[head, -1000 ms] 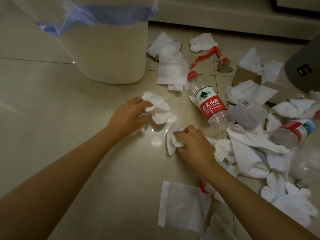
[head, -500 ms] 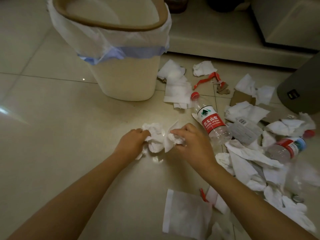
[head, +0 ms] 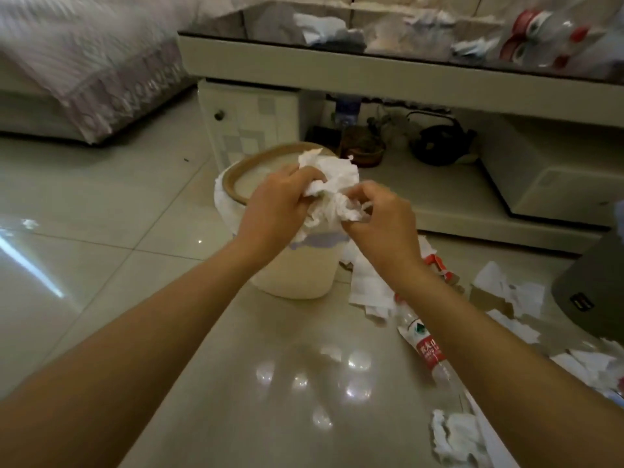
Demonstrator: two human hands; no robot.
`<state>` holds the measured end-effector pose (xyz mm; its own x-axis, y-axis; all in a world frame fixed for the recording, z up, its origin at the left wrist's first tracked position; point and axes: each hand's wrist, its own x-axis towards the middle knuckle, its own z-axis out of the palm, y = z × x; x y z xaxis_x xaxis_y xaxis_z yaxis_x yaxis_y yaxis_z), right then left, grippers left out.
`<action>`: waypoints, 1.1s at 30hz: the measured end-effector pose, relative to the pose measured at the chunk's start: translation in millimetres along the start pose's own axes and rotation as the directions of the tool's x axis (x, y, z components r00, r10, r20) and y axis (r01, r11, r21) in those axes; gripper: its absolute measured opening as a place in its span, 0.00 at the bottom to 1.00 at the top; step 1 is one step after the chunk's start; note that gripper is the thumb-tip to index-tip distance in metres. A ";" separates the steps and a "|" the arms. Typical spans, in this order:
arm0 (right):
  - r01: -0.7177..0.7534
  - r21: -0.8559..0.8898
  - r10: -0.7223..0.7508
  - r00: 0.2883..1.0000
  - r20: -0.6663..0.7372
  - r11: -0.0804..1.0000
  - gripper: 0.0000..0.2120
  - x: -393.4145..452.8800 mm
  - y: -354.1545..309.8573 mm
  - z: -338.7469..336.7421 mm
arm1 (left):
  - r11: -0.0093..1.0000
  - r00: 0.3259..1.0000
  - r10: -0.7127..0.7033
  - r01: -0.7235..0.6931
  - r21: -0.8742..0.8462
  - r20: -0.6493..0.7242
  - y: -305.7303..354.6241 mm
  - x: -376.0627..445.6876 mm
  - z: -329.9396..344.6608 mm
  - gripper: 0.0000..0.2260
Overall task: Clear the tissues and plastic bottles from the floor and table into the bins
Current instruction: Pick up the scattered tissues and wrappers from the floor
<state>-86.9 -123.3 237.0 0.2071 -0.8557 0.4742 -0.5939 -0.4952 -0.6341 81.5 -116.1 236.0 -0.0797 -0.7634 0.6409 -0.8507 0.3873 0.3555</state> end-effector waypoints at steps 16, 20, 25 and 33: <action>-0.005 -0.298 0.105 0.942 0.319 0.954 0.25 69.3 10.0 48.2 | 0.871 0.808 -0.433 0.261 0.416 0.400 -61.9 58.5 14.2 0.23; 0.088 -0.395 0.025 0.962 0.271 0.914 0.24 34.9 4.7 10.1 | 0.912 0.934 -0.230 0.109 0.395 0.273 -26.0 39.9 -0.2 0.15; 0.052 -0.397 0.053 0.967 0.250 0.917 0.23 -28.0 17.8 -25.9 | 0.955 0.949 -0.046 -0.050 0.291 0.313 19.0 -18.7 5.2 0.16; 0.088 -0.512 0.157 0.896 0.415 0.855 0.27 -106.1 60.8 -68.1 | 0.974 0.816 -0.068 -0.070 0.215 0.573 68.6 -70.1 62.6 0.23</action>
<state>-197.9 -52.5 189.7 0.4153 -0.9069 0.0719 -0.8873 -0.4212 -0.1877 -3.8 -68.4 172.9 -0.3052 -0.9460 0.1090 -0.9348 0.3195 0.1551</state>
